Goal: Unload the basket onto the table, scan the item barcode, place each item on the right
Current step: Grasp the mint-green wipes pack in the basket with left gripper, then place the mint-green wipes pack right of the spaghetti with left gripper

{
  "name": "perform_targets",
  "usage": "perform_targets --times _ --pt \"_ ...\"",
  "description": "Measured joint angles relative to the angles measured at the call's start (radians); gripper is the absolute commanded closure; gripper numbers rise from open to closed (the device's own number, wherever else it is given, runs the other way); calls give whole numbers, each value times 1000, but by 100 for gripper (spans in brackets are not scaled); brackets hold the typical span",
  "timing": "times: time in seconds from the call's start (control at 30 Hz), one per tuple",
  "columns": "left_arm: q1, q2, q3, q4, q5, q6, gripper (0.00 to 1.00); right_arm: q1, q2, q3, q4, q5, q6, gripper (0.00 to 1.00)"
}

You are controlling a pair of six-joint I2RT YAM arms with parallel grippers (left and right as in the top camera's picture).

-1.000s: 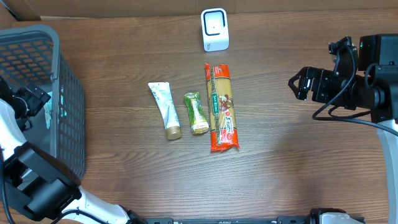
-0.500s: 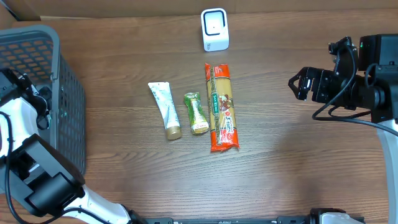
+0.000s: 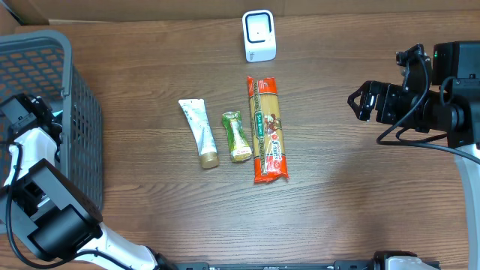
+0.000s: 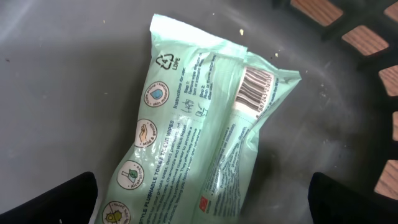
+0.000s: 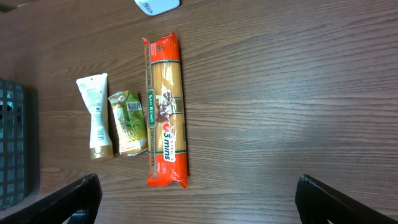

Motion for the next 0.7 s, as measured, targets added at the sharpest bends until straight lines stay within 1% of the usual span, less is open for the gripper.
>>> perform_targets --times 0.03,0.13,0.2,0.23,0.27,0.3,0.33,0.37,0.6,0.67,0.7 --pt "0 5 0 4 0 0 0 0 0 0 0 0 0 0" --pt "0 32 0 7 0 0 13 0 0 0 0 0 0 0" --pt "0 50 2 14 -14 5 32 0 0 0 0 0 0 0" --pt "0 51 4 12 -14 8 46 0 0 0 0 0 0 0" --pt "0 52 4 13 -17 7 57 0 0 0 0 0 0 0" --pt "0 52 4 11 -19 5 76 0 0 0 0 0 0 0" --pt "1 53 4 10 -19 2 92 0 0 0 0 0 0 0" --pt "1 53 4 9 -18 0 96 0 0 0 0 0 0 0" --pt "1 15 10 -22 -11 0 96 0 0 0 0 0 0 0" --pt "1 -26 16 -41 -11 0 96 0 0 0 0 0 0 0" --pt "1 -77 35 -63 -10 0 96 0 0 0 0 0 0 0"
